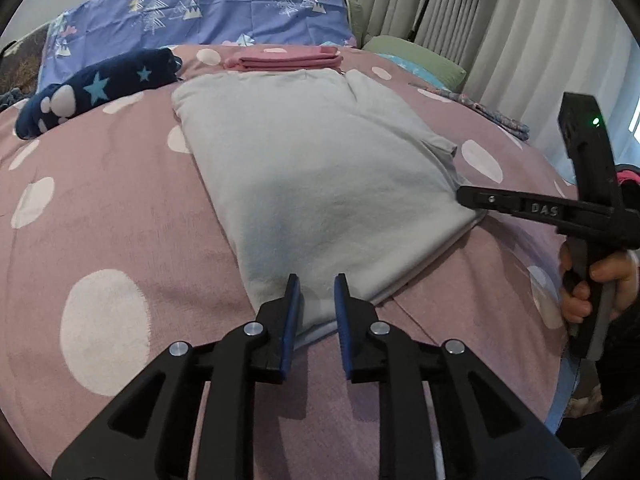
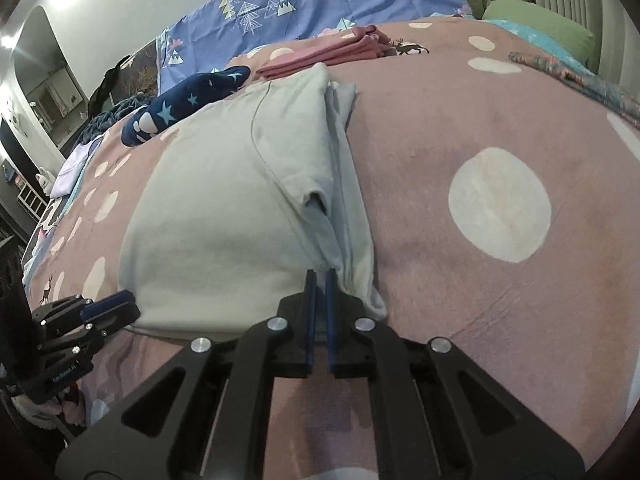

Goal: Fold small clothes
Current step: 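Grasp the folded grey shirt's edge with both grippers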

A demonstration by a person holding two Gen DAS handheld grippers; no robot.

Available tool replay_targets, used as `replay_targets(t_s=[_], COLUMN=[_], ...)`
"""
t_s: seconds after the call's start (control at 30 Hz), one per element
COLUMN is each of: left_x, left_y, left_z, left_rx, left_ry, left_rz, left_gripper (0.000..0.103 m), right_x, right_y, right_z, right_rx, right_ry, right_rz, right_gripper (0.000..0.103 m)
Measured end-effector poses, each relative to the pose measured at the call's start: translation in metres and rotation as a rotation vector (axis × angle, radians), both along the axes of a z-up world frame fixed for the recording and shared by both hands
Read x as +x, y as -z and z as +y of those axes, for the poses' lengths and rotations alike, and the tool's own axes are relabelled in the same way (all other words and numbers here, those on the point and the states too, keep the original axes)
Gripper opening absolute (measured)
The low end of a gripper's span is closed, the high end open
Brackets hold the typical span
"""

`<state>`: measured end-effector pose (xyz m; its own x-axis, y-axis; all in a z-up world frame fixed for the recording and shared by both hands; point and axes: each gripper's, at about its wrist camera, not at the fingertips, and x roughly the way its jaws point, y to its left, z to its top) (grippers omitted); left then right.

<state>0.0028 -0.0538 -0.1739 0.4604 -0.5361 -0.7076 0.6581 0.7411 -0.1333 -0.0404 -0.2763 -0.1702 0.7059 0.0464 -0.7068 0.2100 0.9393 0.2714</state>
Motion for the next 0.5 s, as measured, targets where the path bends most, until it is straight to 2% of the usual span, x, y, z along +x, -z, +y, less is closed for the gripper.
replay_targets(t_s=[0.07, 0.1, 0.17, 0.2, 0.23, 0.27, 0.33, 0.5], left_x=[-0.004, -0.003, 0.002, 0.006, 0.01, 0.017, 0.034, 0.07], left_y=[-0.009, -0.017, -0.032, -0.037, -0.04, -0.042, -0.04, -0.015], left_z=[0.006, 0.009, 0.013, 0.011, 0.01, 0.007, 0.001, -0.012], left_rx=[-0.041, -0.094, -0.142, -0.137, -0.129, -0.121, -0.117, -0.095], left_ry=[-0.018, -0.012, -0.019, -0.031, -0.039, -0.047, -0.059, -0.111], left_rz=[-0.015, -0.018, -0.032, -0.051, -0.065, -0.073, -0.04, 0.076], left_gripper=[0.019, 0.02, 0.026, 0.031, 0.04, 0.044, 0.071, 0.079], right_x=[-0.002, -0.001, 0.006, 0.011, 0.016, 0.023, 0.042, 0.063], right_y=[-0.011, -0.02, -0.035, -0.04, -0.043, -0.044, -0.04, -0.023], right_z=[-0.002, -0.003, -0.008, -0.012, -0.015, -0.02, -0.03, -0.041], right_rx=[0.025, 0.017, -0.04, -0.051, -0.048, -0.037, -0.009, 0.034], right_ry=[-0.008, -0.012, -0.002, -0.003, -0.012, -0.022, -0.017, -0.02], right_rz=[-0.031, -0.058, -0.08, -0.087, -0.091, -0.087, -0.045, 0.0], right_gripper=[0.023, 0.028, 0.049, 0.053, 0.06, 0.07, 0.074, 0.083])
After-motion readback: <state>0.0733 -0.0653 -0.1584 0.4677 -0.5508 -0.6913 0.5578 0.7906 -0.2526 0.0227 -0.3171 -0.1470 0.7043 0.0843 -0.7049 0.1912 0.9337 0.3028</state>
